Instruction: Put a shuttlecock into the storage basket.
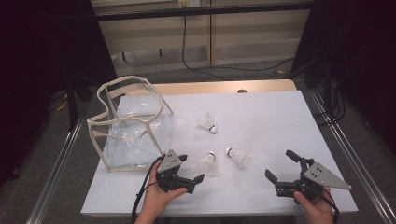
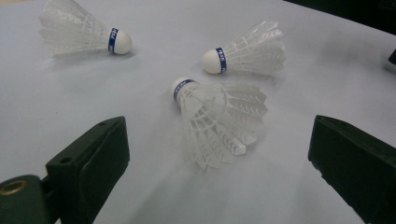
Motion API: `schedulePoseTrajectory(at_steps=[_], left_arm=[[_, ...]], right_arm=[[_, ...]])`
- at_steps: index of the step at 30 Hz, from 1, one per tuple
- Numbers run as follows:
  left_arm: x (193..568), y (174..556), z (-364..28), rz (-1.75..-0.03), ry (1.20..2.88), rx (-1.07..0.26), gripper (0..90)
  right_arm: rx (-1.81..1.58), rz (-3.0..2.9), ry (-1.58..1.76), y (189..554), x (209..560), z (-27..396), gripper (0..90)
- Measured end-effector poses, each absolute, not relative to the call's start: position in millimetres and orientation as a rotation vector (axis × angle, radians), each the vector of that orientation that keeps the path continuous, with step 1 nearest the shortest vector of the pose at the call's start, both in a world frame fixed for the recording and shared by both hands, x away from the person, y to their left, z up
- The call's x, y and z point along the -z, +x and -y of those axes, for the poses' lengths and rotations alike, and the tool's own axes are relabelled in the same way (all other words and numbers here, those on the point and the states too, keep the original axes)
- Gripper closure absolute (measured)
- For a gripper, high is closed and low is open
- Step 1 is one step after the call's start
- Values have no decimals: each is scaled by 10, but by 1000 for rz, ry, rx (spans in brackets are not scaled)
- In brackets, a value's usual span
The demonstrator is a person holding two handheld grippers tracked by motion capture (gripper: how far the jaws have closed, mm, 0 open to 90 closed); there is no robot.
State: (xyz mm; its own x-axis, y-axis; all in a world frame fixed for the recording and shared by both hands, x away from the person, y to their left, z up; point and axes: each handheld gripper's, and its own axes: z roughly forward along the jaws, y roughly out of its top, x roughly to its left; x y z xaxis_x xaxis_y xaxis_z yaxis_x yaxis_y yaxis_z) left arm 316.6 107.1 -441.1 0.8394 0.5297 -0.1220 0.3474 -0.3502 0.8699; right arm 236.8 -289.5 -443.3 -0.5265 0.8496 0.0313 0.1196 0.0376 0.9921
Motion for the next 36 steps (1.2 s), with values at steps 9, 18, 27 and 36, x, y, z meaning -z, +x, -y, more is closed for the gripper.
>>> schedulePoseTrajectory(at_steps=[9, 18, 27, 36], left_arm=[[4440, 3202, -1013, -660, 2012, -207, 78], [4456, 3243, -949, -677, 2034, -228, 99], [4484, 3289, -900, -718, 2068, -236, 143], [4502, 3322, -861, -729, 2082, -247, 195]], right_arm=[[-1547, -1710, 985, 2367, 4433, 2899, 4], [-1544, -1715, 981, 2366, 4431, 2898, 4], [-1548, -1715, 980, 2367, 4432, 2896, 5], [-1545, -1716, 982, 2367, 4432, 2897, 5]])
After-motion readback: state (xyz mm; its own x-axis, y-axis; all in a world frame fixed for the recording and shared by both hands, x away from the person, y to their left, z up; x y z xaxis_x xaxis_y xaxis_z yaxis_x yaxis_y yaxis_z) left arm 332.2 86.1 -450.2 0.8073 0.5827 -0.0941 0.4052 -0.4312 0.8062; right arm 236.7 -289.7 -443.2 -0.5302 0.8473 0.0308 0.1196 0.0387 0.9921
